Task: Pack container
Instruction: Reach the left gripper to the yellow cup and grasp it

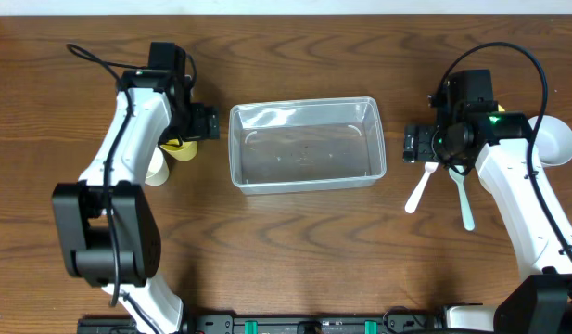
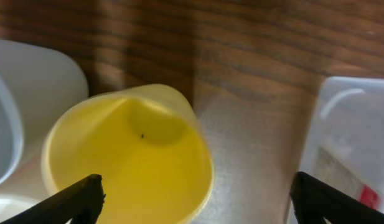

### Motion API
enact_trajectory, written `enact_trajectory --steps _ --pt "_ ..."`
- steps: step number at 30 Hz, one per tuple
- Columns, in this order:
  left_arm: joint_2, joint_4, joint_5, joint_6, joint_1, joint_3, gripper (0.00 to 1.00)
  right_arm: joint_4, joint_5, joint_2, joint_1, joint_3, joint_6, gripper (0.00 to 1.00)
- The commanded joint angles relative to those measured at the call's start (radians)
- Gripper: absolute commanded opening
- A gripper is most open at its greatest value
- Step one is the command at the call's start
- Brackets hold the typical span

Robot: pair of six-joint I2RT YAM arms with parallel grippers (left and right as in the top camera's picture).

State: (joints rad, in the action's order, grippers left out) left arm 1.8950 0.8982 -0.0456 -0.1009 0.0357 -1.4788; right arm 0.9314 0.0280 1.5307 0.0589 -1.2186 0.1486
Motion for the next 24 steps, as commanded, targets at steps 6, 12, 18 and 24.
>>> enact_trajectory --steps 6,12,18,24 --pt "0.054 -0.026 0.002 0.014 0.003 -0.013 0.5 0.032 0.006 0.001 -0.006 -0.019 0.012 0.83" --pt "0.054 -0.027 0.002 0.014 0.003 -0.013 0.13 0.037 0.006 0.001 -0.006 -0.019 0.012 0.78" --pt "0.05 -0.029 0.002 0.014 0.005 -0.023 0.06 0.038 0.006 0.001 -0.006 -0.019 0.012 0.76" --pt "-0.005 0.015 0.002 0.018 0.05 -0.133 0.06 0.038 0.006 0.001 -0.006 -0.019 0.012 0.76"
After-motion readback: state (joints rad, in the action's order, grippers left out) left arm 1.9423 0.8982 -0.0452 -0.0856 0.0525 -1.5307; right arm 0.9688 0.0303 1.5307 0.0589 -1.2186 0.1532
